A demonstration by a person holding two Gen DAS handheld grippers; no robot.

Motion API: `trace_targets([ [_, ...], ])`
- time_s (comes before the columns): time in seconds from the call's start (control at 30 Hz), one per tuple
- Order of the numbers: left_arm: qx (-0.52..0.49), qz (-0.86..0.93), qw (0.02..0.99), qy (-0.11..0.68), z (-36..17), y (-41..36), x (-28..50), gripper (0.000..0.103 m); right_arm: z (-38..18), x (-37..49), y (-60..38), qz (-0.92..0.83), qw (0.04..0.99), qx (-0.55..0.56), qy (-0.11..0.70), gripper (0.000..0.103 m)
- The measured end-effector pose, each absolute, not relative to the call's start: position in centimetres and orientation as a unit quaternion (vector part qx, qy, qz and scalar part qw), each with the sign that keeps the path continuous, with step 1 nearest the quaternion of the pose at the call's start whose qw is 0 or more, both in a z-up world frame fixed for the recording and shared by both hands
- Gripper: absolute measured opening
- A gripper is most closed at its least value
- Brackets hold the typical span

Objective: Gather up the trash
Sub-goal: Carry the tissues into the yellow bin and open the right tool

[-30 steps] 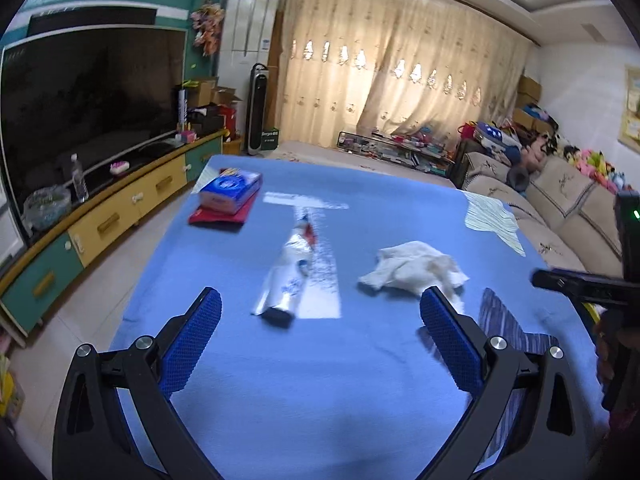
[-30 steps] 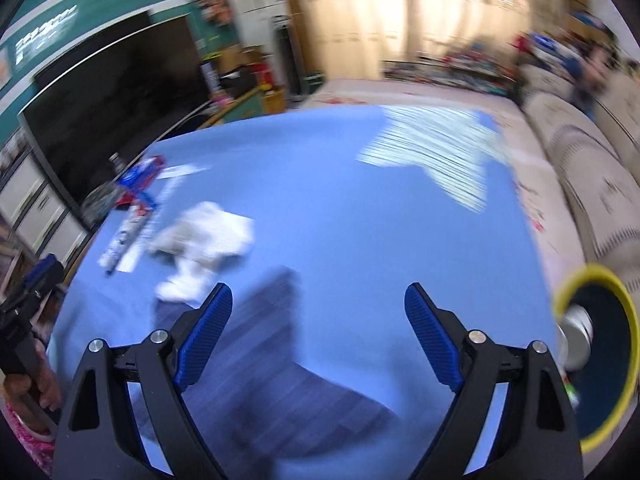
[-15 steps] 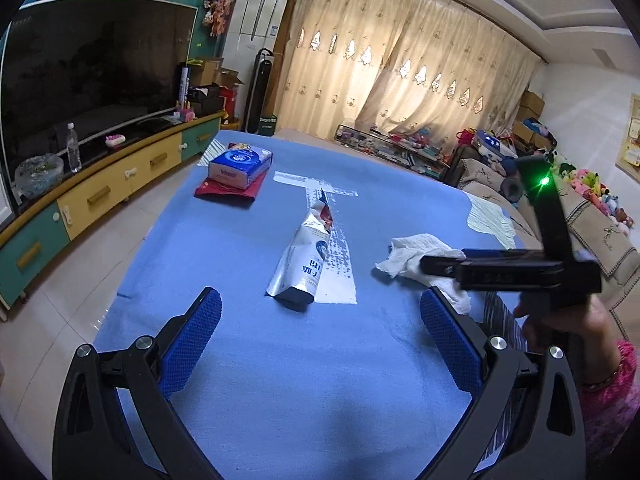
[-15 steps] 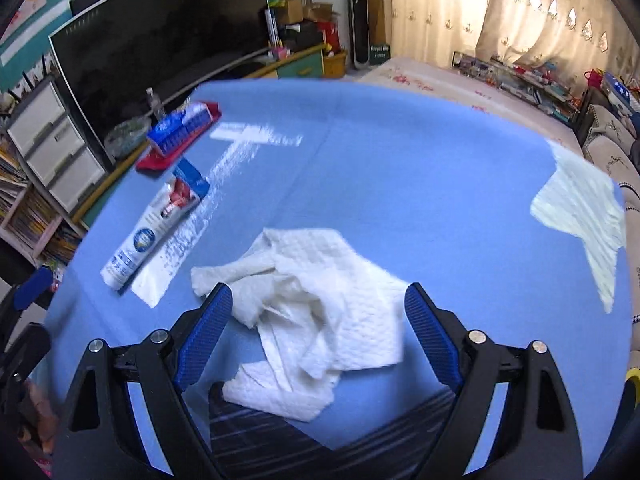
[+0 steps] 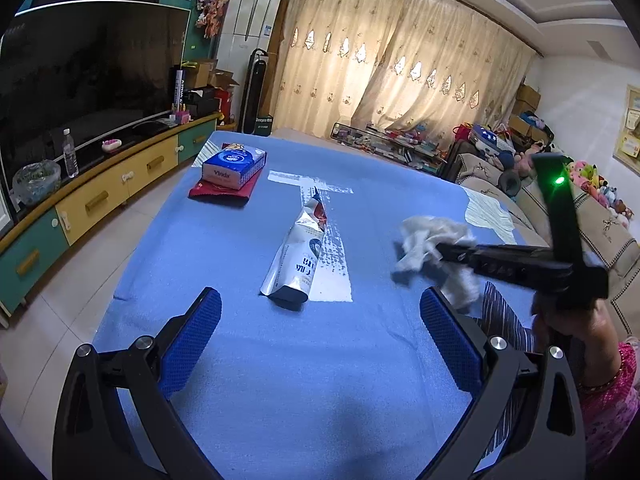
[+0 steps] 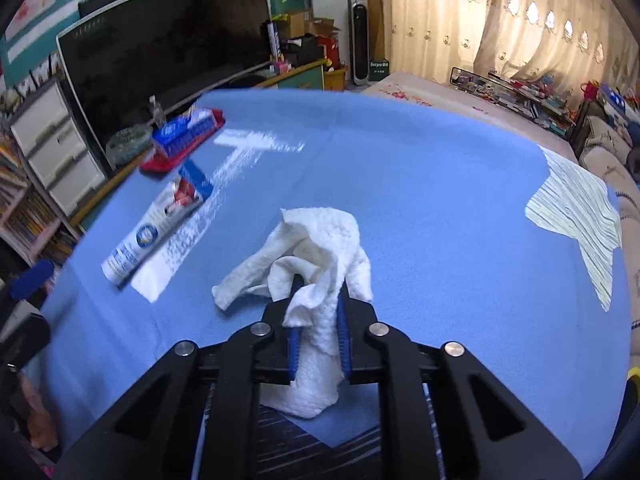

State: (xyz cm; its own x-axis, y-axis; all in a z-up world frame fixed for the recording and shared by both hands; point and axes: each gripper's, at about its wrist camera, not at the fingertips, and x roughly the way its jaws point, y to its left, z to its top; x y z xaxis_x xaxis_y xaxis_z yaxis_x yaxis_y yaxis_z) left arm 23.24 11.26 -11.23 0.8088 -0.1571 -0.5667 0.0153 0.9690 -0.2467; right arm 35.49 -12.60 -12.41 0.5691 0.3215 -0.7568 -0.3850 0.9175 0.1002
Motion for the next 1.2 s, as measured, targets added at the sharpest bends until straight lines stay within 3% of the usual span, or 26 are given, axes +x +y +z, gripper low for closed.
trace_targets([
  [0.17,-0.116,-0.044,0.945,0.304,-11.2,11.2,23.2,0.098,-9.7,34.9,-15.9,0.19,0.899,0.017,0.394,0.014],
  [0.47,-0.112,-0.043,0.946,0.301,-11.3,11.1,23.1,0.098,-3.6,28.6,-26.0,0.08,0.954,0.086,0.275,0.015],
  [0.8,-0.102,-0.039,0.949,0.297,-11.1,10.8,22.9,0.098,-8.4,23.2,-44.2,-0.194,0.917,0.127,0.323,0.017],
  [1.03,-0.106,-0.037,0.947,0.302,-11.3,11.0,23.0,0.098,-12.4,22.8,-49.8,-0.256,0.887,0.158,0.35,0.02],
  [1.07,-0.108,-0.037,0.946,0.304,-11.3,11.1,23.1,0.098,-12.7,22.8,-50.2,-0.263,0.883,0.16,0.353,0.031],
  [1.1,-0.109,-0.036,0.945,0.306,-11.4,11.1,23.1,0.098,-13.1,22.9,-50.5,-0.27,0.878,0.163,0.359,0.053],
  [1.17,-0.112,-0.036,0.943,0.31,-11.5,11.3,23.3,0.098,-13.4,22.5,-50.9,-0.277,0.877,0.169,0.355,0.066],
  [1.2,-0.114,-0.036,0.943,0.311,-11.5,11.3,23.4,0.098,-13.4,22.5,-51.3,-0.278,0.877,0.17,0.354,0.066],
])
